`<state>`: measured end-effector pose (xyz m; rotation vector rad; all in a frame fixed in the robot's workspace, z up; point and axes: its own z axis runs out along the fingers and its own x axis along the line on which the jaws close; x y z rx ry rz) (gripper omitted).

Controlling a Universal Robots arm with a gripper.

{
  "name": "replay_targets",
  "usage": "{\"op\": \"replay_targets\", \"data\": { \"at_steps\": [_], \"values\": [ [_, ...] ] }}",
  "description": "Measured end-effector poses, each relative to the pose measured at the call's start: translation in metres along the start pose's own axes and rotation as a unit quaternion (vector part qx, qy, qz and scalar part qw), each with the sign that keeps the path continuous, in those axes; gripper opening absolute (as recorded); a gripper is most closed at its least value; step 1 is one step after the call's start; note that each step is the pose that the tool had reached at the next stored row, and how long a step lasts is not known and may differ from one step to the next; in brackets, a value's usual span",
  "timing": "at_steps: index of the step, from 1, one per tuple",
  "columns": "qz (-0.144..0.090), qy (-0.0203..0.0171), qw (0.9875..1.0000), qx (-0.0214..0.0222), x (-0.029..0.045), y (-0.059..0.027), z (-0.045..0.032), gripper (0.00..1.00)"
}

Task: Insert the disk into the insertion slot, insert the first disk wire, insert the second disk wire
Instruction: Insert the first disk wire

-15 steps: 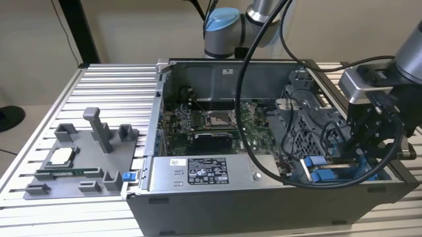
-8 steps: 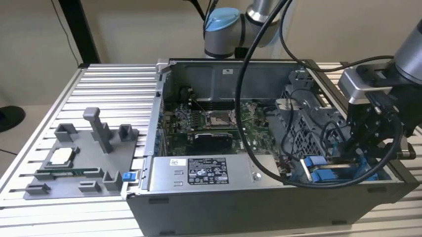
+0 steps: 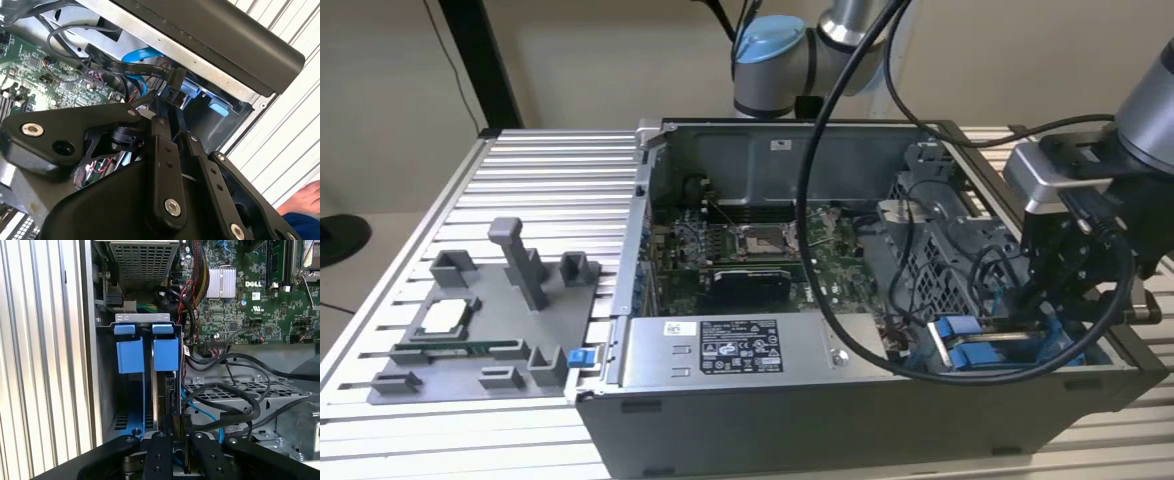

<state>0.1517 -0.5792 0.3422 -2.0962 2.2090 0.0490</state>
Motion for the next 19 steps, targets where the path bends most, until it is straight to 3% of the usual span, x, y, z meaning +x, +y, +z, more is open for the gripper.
{"op": "replay_targets", "data": {
  "at_steps": [11,19],
  "values": [
    [-0.001,0.0002,1.0,0.0034,-0.0001,0.0004,0.0027,0.0],
    [0.0,0.0005,1.0,0.0038,-0.0012,0.0016,0.0117,0.0]
  ]
}}
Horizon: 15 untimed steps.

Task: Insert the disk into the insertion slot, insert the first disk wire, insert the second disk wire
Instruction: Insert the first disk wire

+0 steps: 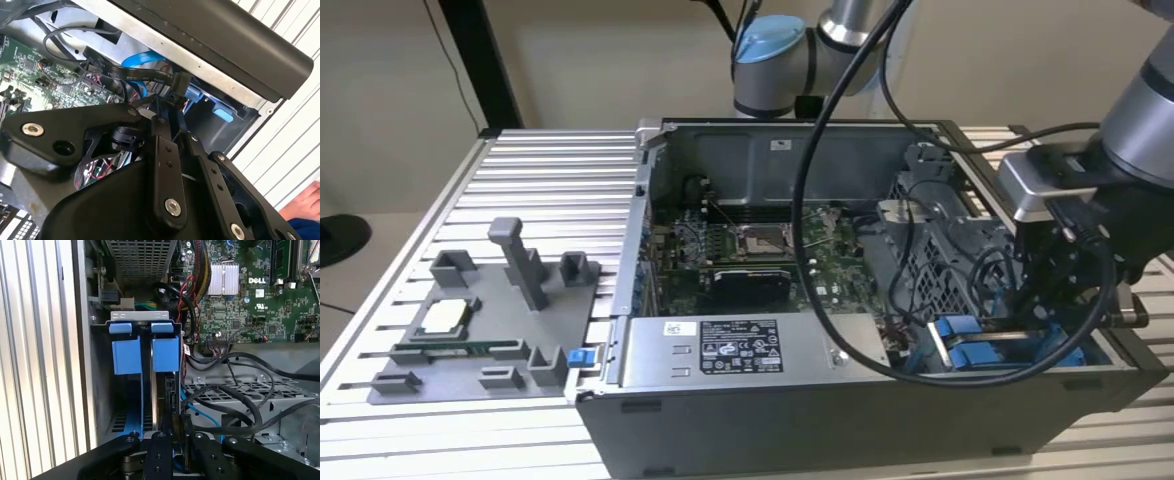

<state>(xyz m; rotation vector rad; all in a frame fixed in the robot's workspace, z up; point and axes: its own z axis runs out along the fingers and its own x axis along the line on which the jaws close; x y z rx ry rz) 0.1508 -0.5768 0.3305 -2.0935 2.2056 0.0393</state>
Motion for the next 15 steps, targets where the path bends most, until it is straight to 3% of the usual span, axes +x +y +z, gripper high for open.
{"op": "replay_targets", "data": {
  "at_steps": [2,3,10,15],
  "values": [
    [0.0,-0.0011,1.0,-0.0002,-0.0001,0.0,0.0003,0.0],
    [0.0,-0.0018,1.0,-0.0002,-0.0002,-0.0001,-0.0022,1.0],
    [0.001,-0.0006,1.0,-0.002,-0.003,-0.0019,-0.0333,1.0],
    [0.001,-0.001,1.0,-0.0091,-0.004,-0.0136,-0.0383,1.0]
  ]
}}
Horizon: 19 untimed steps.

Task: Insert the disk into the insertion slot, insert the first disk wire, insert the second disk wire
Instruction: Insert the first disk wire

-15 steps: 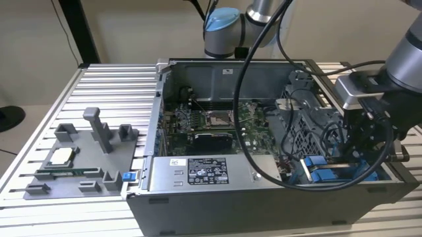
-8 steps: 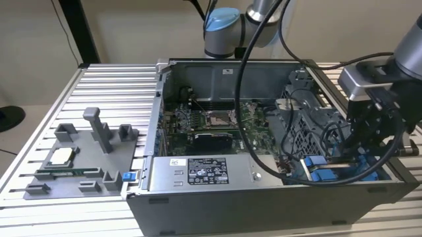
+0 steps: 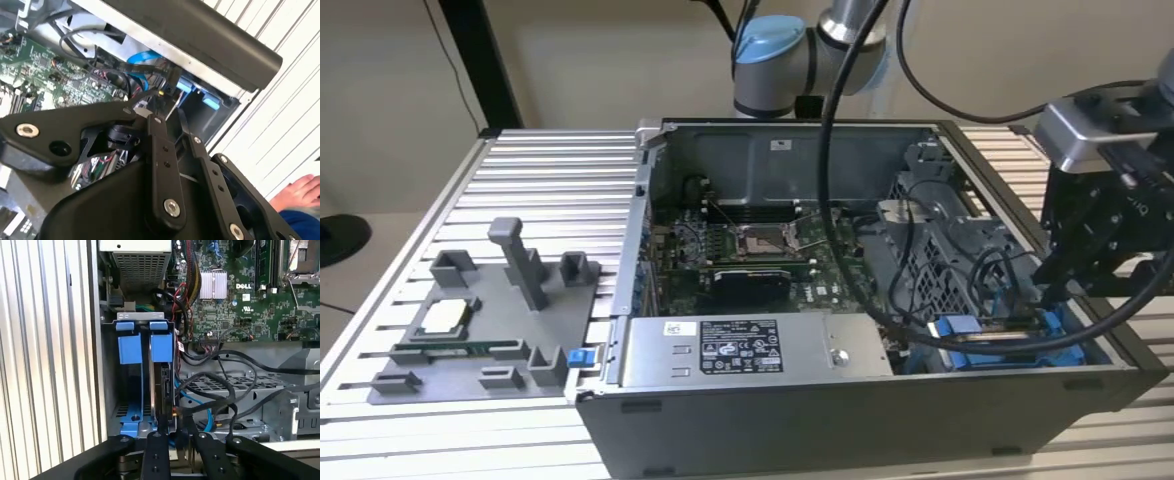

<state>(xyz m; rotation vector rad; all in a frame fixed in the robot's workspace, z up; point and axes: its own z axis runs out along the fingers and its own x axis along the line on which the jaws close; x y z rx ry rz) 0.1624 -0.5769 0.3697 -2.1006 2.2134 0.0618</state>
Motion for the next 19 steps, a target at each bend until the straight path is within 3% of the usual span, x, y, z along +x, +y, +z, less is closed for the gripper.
{"op": "replay_targets", "data": {
  "at_steps": [8,10,13,14,17,19],
  "values": [
    [-0.004,-0.004,1.0,-0.0052,-0.0015,-0.0248,-0.0016,1.0],
    [-0.004,-0.0037,0.9999,-0.0087,-0.0018,-0.0302,-0.0014,1.0],
    [-0.004,-0.0002,0.9998,-0.0184,-0.002,-0.035,-0.0003,1.0],
    [-0.004,0.0016,0.9997,-0.0249,-0.0019,-0.036,-0.0003,1.0],
    [-0.002,0.005,0.9987,-0.0509,-0.0021,-0.0396,0.0,1.0],
    [-0.001,0.0055,0.9981,-0.0616,-0.0023,-0.0435,0.0007,1.0]
  ]
}}
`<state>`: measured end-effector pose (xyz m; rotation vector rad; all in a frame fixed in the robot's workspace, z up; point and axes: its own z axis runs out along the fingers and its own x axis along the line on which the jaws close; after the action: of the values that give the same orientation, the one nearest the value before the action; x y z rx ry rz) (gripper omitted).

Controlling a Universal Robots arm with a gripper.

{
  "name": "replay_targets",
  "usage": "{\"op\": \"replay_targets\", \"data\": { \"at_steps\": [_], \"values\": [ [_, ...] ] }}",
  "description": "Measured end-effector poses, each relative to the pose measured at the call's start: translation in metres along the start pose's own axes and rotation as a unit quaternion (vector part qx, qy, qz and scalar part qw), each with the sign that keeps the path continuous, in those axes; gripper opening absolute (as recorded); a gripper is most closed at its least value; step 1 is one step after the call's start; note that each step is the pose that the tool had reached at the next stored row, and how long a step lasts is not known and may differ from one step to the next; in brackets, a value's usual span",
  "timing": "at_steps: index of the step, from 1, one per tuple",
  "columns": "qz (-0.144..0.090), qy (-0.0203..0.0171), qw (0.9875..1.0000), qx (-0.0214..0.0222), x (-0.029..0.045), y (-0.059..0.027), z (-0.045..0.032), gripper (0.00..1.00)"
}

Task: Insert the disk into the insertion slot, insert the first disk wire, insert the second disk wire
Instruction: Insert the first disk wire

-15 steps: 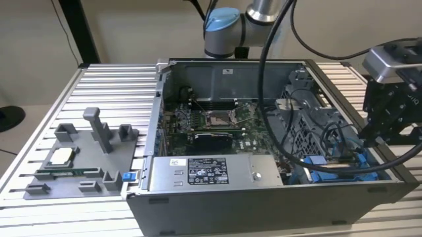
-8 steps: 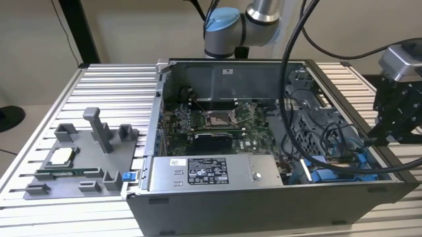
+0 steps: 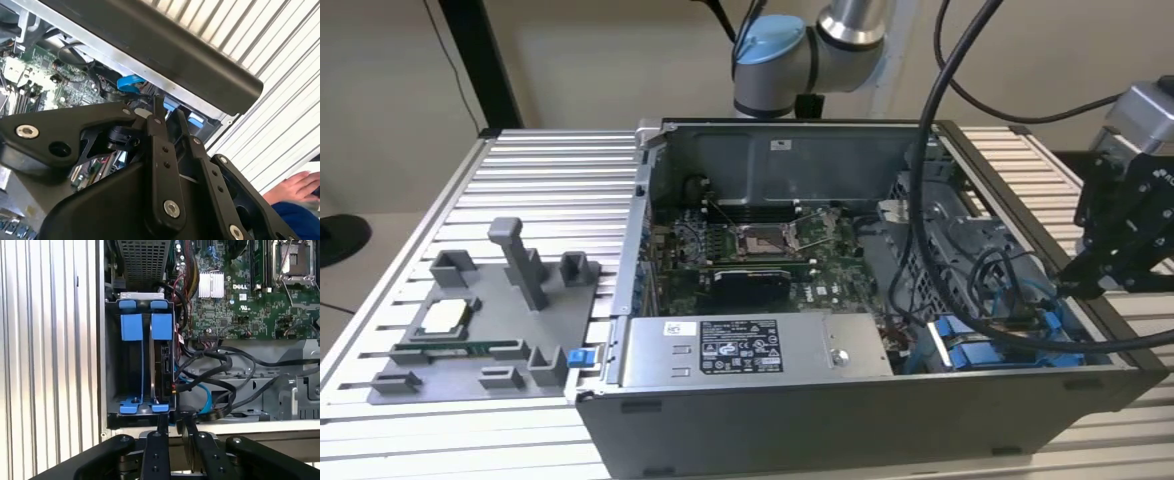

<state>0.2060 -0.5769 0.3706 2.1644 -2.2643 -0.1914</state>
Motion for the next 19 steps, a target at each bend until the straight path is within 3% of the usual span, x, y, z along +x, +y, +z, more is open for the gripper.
{"op": "replay_targets", "data": {
  "at_steps": [2,5,8,12,14,18,19],
  "values": [
    [0.0,-0.0001,1.0,-0.0056,-0.0001,-0.0041,0.0007,1.0],
    [0.0,-0.0028,1.0,-0.0092,-0.0001,-0.0069,0.0024,1.0],
    [0.001,-0.0058,0.9999,-0.0117,0.0,-0.0071,0.0041,1.0],
    [0.001,-0.007,0.9999,-0.0139,0.0002,-0.0076,0.008,1.0],
    [0.0,-0.0109,0.9998,-0.0142,0.0004,-0.0077,0.009,1.0],
    [0.002,-0.0234,0.9996,-0.0146,0.0004,-0.0078,0.0102,1.0],
    [0.003,-0.0248,0.9996,-0.0147,0.0004,-0.0078,0.0104,0.0]
  ]
}}
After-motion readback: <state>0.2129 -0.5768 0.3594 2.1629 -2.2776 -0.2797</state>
